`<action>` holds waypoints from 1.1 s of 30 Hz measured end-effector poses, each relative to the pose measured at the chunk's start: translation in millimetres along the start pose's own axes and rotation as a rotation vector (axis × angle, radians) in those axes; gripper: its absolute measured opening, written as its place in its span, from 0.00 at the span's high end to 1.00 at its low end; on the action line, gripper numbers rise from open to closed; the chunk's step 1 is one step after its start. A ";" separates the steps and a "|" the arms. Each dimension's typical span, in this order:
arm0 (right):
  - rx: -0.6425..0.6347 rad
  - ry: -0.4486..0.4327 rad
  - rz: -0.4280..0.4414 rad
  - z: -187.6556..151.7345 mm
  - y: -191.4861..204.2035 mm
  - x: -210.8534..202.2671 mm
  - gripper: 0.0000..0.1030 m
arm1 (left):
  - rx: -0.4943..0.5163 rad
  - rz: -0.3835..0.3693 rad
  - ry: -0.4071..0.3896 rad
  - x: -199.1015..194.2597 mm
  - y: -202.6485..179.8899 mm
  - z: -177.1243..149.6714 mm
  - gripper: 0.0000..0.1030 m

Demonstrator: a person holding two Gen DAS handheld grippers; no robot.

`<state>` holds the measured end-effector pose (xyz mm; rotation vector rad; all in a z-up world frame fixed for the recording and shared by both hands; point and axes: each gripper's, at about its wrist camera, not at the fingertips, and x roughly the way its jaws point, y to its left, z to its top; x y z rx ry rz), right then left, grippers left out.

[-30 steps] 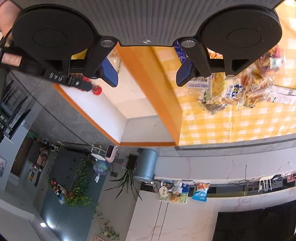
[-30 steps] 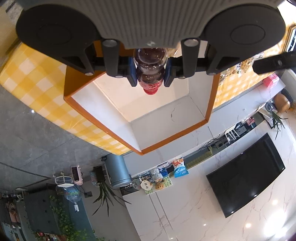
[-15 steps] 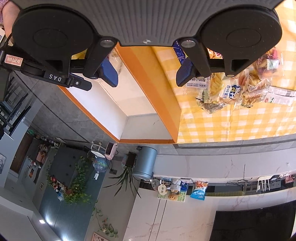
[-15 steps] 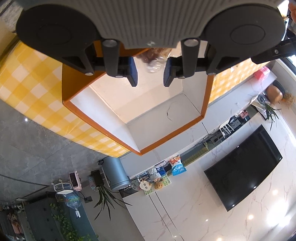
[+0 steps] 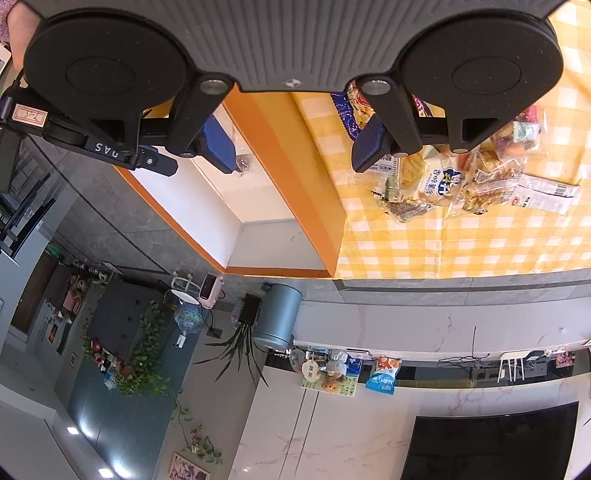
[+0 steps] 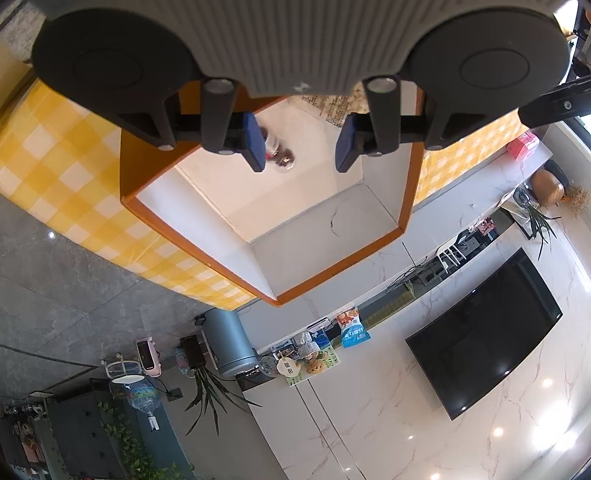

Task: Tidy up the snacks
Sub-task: 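Lower the cola bottle into the box and open the right tool, then withdraw both tools from the box back toward the snack pile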

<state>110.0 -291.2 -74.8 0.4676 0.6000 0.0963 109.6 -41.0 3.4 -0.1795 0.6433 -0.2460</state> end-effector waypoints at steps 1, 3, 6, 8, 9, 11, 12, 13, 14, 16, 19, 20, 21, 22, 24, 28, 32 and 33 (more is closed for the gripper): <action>-0.010 0.007 -0.004 0.5 2.8 1.2 0.56 | -0.002 0.002 0.000 0.1 0.2 0.3 0.18; -0.063 0.036 -0.014 2.0 13.7 3.8 0.56 | -0.003 0.006 0.005 1.6 0.0 0.5 0.18; -0.127 0.022 -0.019 -2.2 37.5 9.4 0.64 | 0.001 0.003 0.008 1.7 -0.5 0.9 0.18; -0.176 0.094 -0.024 -6.5 53.9 24.9 0.86 | 0.003 0.005 0.005 1.4 0.0 0.9 0.18; -0.184 0.146 -0.006 -9.2 59.8 34.4 0.87 | 0.004 0.007 0.004 1.3 0.5 0.8 0.18; -0.187 0.240 0.047 -13.7 69.6 53.1 0.89 | 0.002 0.014 0.006 1.7 2.6 1.0 0.18; -0.199 0.278 0.048 -14.8 74.5 60.6 0.93 | -0.002 0.018 0.008 2.3 4.1 0.9 0.18; -0.200 0.294 0.025 -14.0 76.3 65.8 0.93 | -0.009 0.023 0.013 3.3 5.7 0.8 0.18; -0.197 0.326 0.005 -12.6 77.0 72.3 0.93 | -0.015 0.028 0.019 4.5 7.4 0.6 0.18; -0.156 0.369 0.011 -7.1 71.0 82.1 0.93 | -0.022 0.032 0.025 5.2 10.6 -0.1 0.18; -0.113 0.384 0.008 -3.1 57.8 89.1 0.89 | -0.020 0.036 0.024 4.1 13.1 -1.0 0.18; -0.122 0.354 -0.020 -3.3 57.3 85.6 0.89 | -0.018 0.036 0.021 3.0 13.9 -1.9 0.18; -0.142 0.315 -0.059 -4.8 58.9 80.9 0.85 | -0.015 0.036 0.020 2.3 14.7 -2.0 0.18; -0.149 0.275 -0.079 -5.1 58.7 74.7 0.82 | -0.011 0.036 0.021 1.7 15.2 -1.9 0.18; -0.118 0.224 -0.064 -3.3 55.3 61.9 0.79 | -0.016 0.039 0.020 0.3 16.3 -1.0 0.18; -0.061 0.126 -0.021 6.3 54.6 33.3 0.69 | -0.036 0.056 0.018 -4.0 20.1 2.1 0.18; -0.057 0.053 0.015 13.8 68.3 6.1 0.66 | -0.053 0.085 0.002 -16.3 25.8 6.5 0.18; -0.054 0.044 0.033 15.2 74.5 2.5 0.66 | -0.057 0.097 -0.005 -20.2 27.8 7.0 0.18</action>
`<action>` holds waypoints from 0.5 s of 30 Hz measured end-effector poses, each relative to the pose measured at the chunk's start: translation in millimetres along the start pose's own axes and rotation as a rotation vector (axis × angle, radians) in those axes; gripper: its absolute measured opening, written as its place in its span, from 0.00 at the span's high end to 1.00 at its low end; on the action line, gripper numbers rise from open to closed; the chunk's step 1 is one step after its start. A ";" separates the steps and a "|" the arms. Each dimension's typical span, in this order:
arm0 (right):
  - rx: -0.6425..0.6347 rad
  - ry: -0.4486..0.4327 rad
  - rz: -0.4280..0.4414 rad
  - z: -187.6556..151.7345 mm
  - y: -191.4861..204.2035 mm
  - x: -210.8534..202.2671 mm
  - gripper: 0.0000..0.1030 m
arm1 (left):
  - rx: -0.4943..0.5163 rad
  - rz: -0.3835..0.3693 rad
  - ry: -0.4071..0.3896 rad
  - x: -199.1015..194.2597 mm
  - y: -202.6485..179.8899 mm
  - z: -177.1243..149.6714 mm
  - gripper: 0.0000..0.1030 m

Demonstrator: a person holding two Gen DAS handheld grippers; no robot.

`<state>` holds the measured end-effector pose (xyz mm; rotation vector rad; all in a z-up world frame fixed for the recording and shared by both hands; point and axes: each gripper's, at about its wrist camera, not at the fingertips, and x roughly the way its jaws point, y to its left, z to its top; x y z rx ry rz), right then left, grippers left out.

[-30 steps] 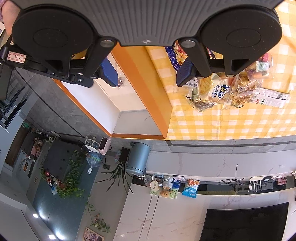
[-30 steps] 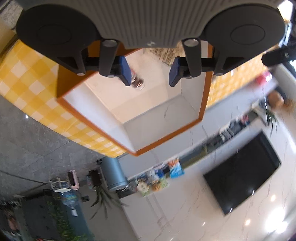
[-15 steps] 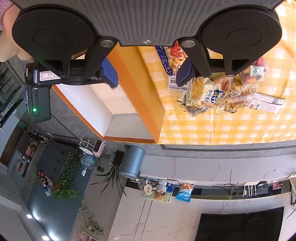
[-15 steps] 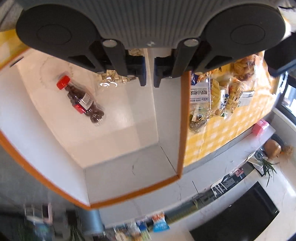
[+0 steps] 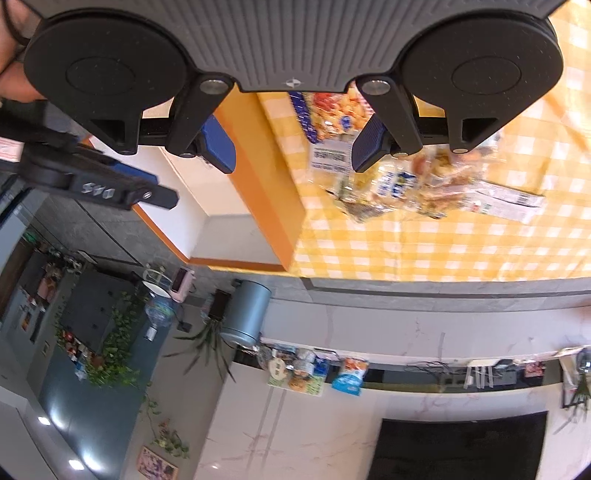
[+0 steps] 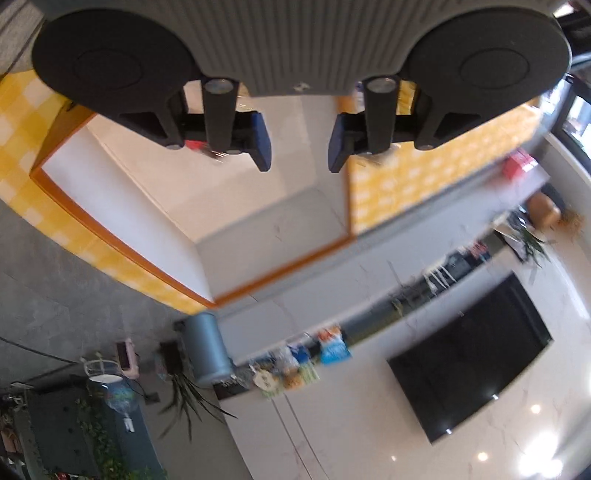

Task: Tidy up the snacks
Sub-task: 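Withdraw both tools from the box back toward the snack pile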

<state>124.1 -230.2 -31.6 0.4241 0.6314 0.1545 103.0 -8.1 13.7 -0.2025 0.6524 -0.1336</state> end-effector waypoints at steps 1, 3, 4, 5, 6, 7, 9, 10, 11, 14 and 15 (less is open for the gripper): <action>-0.003 -0.008 0.017 1.4 6.9 -4.4 0.65 | -0.004 0.012 -0.007 -3.7 2.5 0.5 0.18; -0.018 -0.026 0.048 4.0 24.5 -10.1 0.63 | -0.025 0.019 -0.009 -10.3 10.4 0.5 0.18; -0.027 -0.033 0.065 4.3 33.1 -13.1 0.60 | -0.037 0.019 -0.008 -13.8 15.2 -0.8 0.18; -0.036 -0.037 0.081 4.4 41.8 -15.8 0.59 | -0.048 0.025 -0.008 -17.4 20.4 -2.4 0.18; -0.046 -0.038 0.095 3.8 50.6 -17.7 0.59 | -0.056 0.035 -0.010 -21.4 25.7 -3.2 0.18; -0.056 -0.038 0.108 2.9 57.9 -19.7 0.59 | -0.058 0.048 -0.014 -25.6 30.8 -5.6 0.18; -0.082 -0.026 0.125 -3.3 75.7 -19.0 0.58 | -0.061 0.084 -0.025 -33.3 42.2 -9.6 0.18; -0.099 -0.013 0.129 -7.9 84.0 -16.7 0.55 | -0.066 0.103 -0.028 -36.3 48.5 -11.2 0.18; -0.121 0.005 0.132 -13.6 93.0 -12.0 0.54 | -0.077 0.123 -0.027 -39.1 55.2 -11.3 0.18; -0.175 0.054 0.118 -37.6 115.8 1.0 0.54 | -0.108 0.155 -0.025 -44.4 75.6 -14.1 0.18; -0.182 0.061 0.117 -45.9 121.8 5.7 0.54 | -0.110 0.158 -0.027 -44.9 81.4 -15.4 0.18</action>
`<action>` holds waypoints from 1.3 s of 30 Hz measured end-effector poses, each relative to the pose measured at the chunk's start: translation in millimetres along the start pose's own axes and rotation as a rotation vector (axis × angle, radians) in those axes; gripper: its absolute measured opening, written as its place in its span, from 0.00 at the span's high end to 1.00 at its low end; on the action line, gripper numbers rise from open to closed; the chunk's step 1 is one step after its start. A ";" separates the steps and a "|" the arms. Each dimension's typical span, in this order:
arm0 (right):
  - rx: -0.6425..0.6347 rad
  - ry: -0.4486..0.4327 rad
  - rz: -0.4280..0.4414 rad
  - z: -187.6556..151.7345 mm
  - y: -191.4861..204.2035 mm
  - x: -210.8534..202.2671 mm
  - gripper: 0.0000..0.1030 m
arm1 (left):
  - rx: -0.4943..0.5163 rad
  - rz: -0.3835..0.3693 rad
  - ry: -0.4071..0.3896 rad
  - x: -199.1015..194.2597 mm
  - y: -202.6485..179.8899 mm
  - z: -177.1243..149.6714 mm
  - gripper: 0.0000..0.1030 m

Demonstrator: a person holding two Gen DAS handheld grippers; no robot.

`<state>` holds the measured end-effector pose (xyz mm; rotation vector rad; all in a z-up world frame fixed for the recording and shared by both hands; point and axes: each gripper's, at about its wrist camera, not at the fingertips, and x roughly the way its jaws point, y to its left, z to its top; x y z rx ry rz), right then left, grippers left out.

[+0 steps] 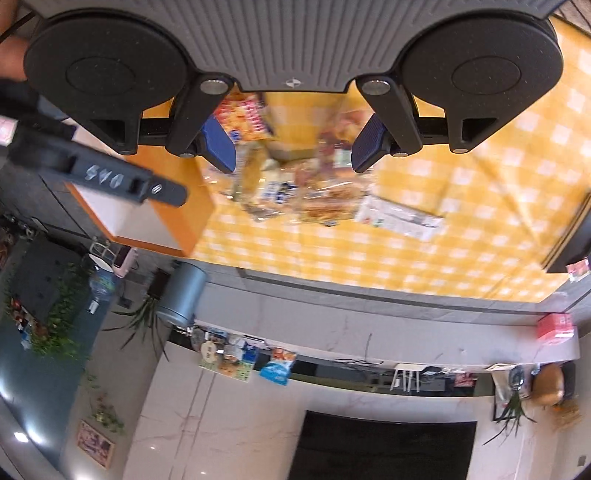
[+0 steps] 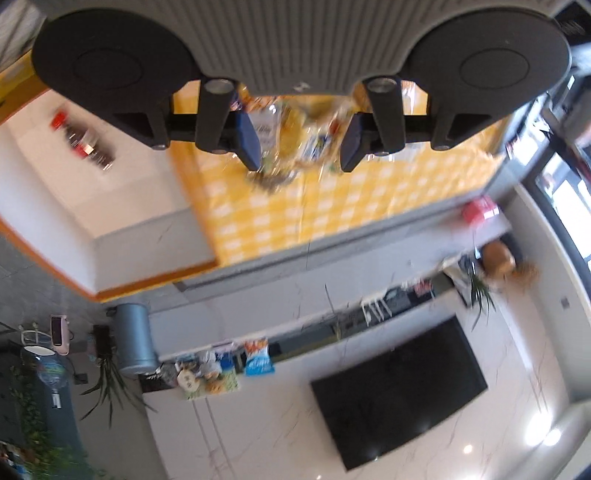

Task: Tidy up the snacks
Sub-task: 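Withdraw both tools from the box back toward the snack pile, then move the right tool onto the red puffed-snack bag and close it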

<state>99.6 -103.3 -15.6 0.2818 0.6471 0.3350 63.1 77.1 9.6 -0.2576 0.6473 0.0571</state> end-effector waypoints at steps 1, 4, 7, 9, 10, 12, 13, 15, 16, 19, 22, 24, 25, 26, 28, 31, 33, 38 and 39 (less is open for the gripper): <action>-0.005 0.011 0.009 -5.5 5.3 6.4 0.54 | -0.004 0.005 -0.001 0.9 6.7 -1.0 0.18; -0.050 0.076 0.019 -21.3 22.2 29.4 0.54 | -0.030 0.037 0.015 9.5 24.3 -4.8 0.18; -0.085 0.109 -0.008 -37.2 27.4 48.9 0.54 | -0.065 0.068 0.039 21.8 42.1 -7.1 0.18; -0.110 0.133 -0.026 -44.5 26.5 61.5 0.54 | -0.094 0.077 0.056 29.2 55.0 -10.9 0.19; -0.135 0.138 -0.027 -49.1 26.0 65.7 0.54 | -0.108 0.073 0.067 32.6 59.8 -12.5 0.19; -0.183 0.140 -0.043 -59.2 24.8 70.8 0.51 | -0.129 0.058 0.088 37.5 69.3 -16.5 0.19; -0.200 0.140 -0.050 -64.9 23.7 73.8 0.48 | -0.134 0.050 0.095 40.0 72.0 -17.4 0.19; -0.217 0.139 -0.048 -78.6 17.4 78.3 0.47 | -0.146 0.037 0.104 44.3 76.0 -20.8 0.19; -0.209 0.144 -0.056 -81.5 14.9 82.8 0.47 | -0.151 0.028 0.109 46.3 76.9 -21.9 0.19; -0.191 0.123 -0.059 -86.8 11.3 85.4 0.46 | -0.159 -0.018 0.100 50.5 75.5 -23.6 0.19; -0.174 0.080 -0.068 -84.3 9.6 80.9 0.43 | -0.141 -0.068 0.036 47.1 65.6 -22.2 0.18; -0.209 0.058 -0.098 -83.1 11.0 80.2 0.29 | -0.096 -0.115 -0.012 43.3 56.3 -21.1 0.15; -0.243 0.066 -0.118 -82.9 11.9 83.7 0.14 | -0.065 -0.128 -0.029 41.5 50.9 -21.2 0.15; -0.269 0.087 -0.131 -82.2 12.0 88.3 0.06 | -0.032 -0.135 -0.042 40.3 45.1 -21.1 0.15; -0.268 0.112 -0.128 -82.5 7.1 96.9 0.06 | 0.014 -0.127 -0.056 38.9 35.7 -22.8 0.15; -0.222 0.154 -0.139 -82.8 -3.9 112.2 0.03 | 0.034 -0.110 -0.043 43.5 28.4 -24.4 0.15; -0.212 0.188 -0.174 -81.9 -9.4 122.9 0.03 | 0.029 -0.107 -0.029 48.1 27.3 -25.0 0.15; -0.209 0.259 -0.188 -83.4 -17.6 143.1 0.03 | 0.033 -0.068 0.002 56.8 26.2 -26.7 0.15; -0.207 0.256 -0.185 -82.9 -17.7 143.0 0.03 | 0.033 -0.053 0.007 57.3 26.3 -26.0 0.15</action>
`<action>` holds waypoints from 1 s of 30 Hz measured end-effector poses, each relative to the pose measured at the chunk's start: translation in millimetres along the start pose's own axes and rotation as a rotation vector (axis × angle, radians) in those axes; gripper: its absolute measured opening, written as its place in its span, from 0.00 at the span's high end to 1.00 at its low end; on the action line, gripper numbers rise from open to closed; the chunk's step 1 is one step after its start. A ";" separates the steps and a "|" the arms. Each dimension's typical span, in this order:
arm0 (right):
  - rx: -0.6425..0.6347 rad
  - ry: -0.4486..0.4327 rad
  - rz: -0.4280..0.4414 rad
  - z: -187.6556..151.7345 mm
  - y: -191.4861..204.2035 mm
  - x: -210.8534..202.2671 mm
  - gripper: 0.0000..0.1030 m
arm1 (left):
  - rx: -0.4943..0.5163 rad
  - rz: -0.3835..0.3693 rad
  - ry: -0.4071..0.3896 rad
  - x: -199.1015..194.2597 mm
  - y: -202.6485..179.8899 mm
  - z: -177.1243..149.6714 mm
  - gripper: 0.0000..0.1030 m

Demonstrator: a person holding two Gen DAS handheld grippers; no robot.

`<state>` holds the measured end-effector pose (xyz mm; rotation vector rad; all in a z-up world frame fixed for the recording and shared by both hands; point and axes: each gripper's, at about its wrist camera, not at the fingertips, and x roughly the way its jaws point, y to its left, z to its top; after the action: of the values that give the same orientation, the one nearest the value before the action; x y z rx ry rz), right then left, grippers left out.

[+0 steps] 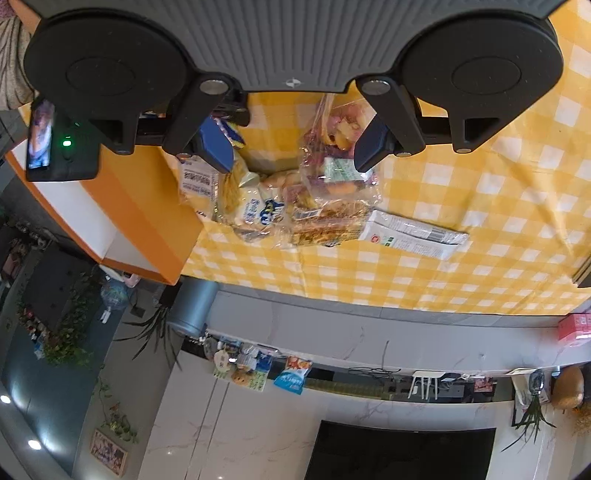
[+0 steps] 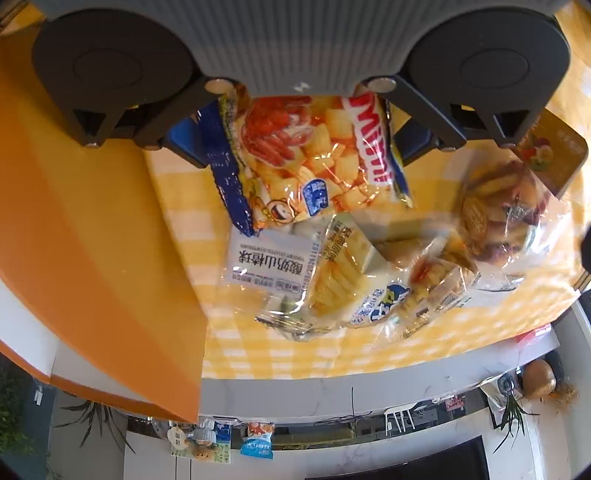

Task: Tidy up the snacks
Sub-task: 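Move the right tool onto the red puffed-snack bag and close it, then close the left tool on the purple pastry bag while the right tool holds the snack bag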

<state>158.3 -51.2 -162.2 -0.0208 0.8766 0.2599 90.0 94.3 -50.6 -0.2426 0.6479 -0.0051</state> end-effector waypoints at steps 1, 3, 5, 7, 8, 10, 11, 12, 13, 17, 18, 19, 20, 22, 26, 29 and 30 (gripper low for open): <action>0.008 -0.005 0.009 -0.3 -1.8 -0.2 0.04 | -0.001 0.011 0.001 -0.7 0.1 0.3 0.15; 0.029 -0.018 0.017 -1.4 -5.8 -1.9 0.07 | -0.003 0.017 -0.004 -3.7 0.5 1.1 0.15; 0.029 -0.019 0.000 -1.7 -5.7 -3.6 0.17 | -0.001 0.015 -0.018 -6.3 0.2 0.9 0.15; 0.019 -0.020 -0.024 -2.1 -4.2 -5.3 0.21 | 0.023 0.025 -0.036 -8.2 -3.1 -0.3 0.15; 0.018 -0.020 -0.028 -2.9 -4.0 -6.5 0.22 | 0.044 0.039 -0.036 -8.3 -6.2 -0.4 0.15; 0.024 -0.016 -0.025 -2.4 -5.7 -7.8 0.25 | 0.067 0.070 -0.024 -6.5 -11.8 0.4 0.15; 0.030 -0.014 -0.022 -3.0 -7.5 -9.0 0.28 | 0.066 0.078 -0.008 -4.2 -13.1 1.3 0.15; 0.037 -0.013 -0.019 -3.3 -9.0 -10.6 0.29 | 0.054 0.084 0.012 -1.3 -13.4 2.5 0.15; 0.045 -0.011 -0.015 -3.3 -10.7 -11.7 0.29 | 0.037 0.089 0.033 2.3 -13.3 3.8 0.15; 0.047 -0.009 -0.010 -4.5 -11.9 -12.7 0.29 | 0.035 0.097 0.064 11.1 -19.9 8.5 0.15; 0.041 -0.009 -0.013 -4.9 -10.9 -12.6 0.28 | 0.039 0.101 0.069 12.8 -22.4 10.4 0.15; 0.035 -0.007 -0.014 -5.2 -9.9 -12.2 0.24 | 0.036 0.107 0.080 15.7 -24.4 12.8 0.15; 0.035 -0.003 -0.011 -5.1 -9.6 -11.4 0.22 | 0.021 0.115 0.092 18.9 -25.1 15.0 0.15; 0.034 -0.001 -0.011 -4.7 -8.9 -10.6 0.20 | -0.024 0.114 0.105 23.3 -23.9 18.7 0.15; 0.030 0.006 -0.007 -6.0 -8.6 -11.0 0.16 | -0.030 0.152 0.131 35.5 -26.1 23.2 0.15; 0.028 0.009 -0.005 -6.0 -8.4 -10.3 0.15 | -0.012 0.196 0.163 48.5 -29.4 25.6 0.15; 0.026 0.010 -0.005 -6.0 -8.0 -10.0 0.15 | -0.017 0.207 0.173 53.4 -29.6 26.1 0.14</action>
<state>149.6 -61.9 -159.1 -0.0003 0.8898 0.2441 150.3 67.1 -55.7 -0.1918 0.8433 0.1796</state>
